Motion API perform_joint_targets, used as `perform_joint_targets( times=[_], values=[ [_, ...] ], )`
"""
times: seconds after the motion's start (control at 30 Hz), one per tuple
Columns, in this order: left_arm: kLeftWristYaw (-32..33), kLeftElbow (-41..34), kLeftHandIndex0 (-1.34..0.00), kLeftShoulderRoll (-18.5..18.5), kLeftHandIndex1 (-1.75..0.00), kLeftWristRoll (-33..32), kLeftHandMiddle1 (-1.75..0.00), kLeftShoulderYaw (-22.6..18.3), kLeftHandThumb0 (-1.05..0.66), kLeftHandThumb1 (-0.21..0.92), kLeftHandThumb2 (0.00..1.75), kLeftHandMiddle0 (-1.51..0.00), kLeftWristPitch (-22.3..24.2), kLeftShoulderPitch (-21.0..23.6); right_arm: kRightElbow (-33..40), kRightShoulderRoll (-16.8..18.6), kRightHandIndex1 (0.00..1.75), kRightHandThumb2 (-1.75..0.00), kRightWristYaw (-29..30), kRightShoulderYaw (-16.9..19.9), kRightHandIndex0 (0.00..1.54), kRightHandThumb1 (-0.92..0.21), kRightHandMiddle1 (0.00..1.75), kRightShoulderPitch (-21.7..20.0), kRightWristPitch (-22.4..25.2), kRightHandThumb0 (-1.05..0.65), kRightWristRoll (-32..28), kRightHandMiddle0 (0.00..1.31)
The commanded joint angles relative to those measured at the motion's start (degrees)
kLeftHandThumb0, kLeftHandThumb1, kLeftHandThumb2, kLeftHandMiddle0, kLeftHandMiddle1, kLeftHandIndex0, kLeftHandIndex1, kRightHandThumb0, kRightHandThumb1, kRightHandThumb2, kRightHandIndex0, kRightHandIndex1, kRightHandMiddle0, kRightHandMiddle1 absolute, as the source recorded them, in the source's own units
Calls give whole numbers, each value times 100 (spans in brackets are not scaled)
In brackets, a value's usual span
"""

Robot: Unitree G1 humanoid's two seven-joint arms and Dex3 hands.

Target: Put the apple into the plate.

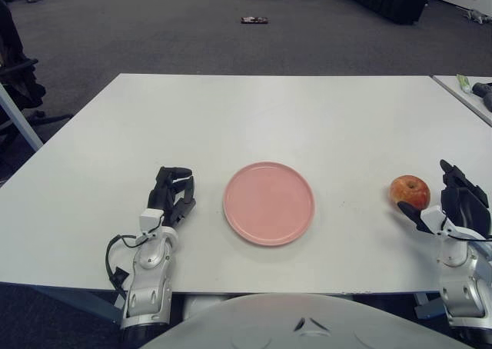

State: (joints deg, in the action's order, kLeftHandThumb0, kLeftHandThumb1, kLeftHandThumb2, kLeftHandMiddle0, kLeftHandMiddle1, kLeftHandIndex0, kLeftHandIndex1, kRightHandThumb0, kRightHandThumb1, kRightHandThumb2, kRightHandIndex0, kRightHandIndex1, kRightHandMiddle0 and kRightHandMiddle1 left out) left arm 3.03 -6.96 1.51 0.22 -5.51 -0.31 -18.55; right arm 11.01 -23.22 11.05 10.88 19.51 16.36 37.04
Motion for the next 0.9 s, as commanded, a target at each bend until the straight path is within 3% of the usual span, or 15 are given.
perform_joint_targets(
  times=[0.0, 0.37, 0.5, 0.77, 0.87],
  values=[
    [13, 80, -20, 13, -175, -24, -133, 6, -35, 92, 53, -50, 101, -98, -89, -174, 0, -59, -59, -67, 0, -49, 0, 89, -159, -96, 96, 0],
    [32, 39, -20, 41, -175, 2, -134, 43, -35, 92, 53, -50, 140, -143, -267, -480, 0, -57, -216, -119, 0, -51, 0, 206, -495, -103, 55, 0],
    [19, 55, -20, 32, -175, 5, -133, 46, -35, 92, 53, -49, 137, -148, -168, -354, 0, -53, -610, -533, 0, -50, 0, 45, -174, -104, 191, 0],
    [10, 124, -20, 19, -175, 11, -132, 51, -35, 92, 53, -49, 65, -143, -343, -630, 0, -51, -1178, -618, 0, -50, 0, -76, -100, -105, 106, 0],
    [17, 119, -20, 17, -175, 37, -132, 70, -35, 92, 53, -47, 50, -161, -846, -783, 0, -50, -1213, -654, 0, -53, 0, -337, -281, -105, 12, 0]
  ],
)
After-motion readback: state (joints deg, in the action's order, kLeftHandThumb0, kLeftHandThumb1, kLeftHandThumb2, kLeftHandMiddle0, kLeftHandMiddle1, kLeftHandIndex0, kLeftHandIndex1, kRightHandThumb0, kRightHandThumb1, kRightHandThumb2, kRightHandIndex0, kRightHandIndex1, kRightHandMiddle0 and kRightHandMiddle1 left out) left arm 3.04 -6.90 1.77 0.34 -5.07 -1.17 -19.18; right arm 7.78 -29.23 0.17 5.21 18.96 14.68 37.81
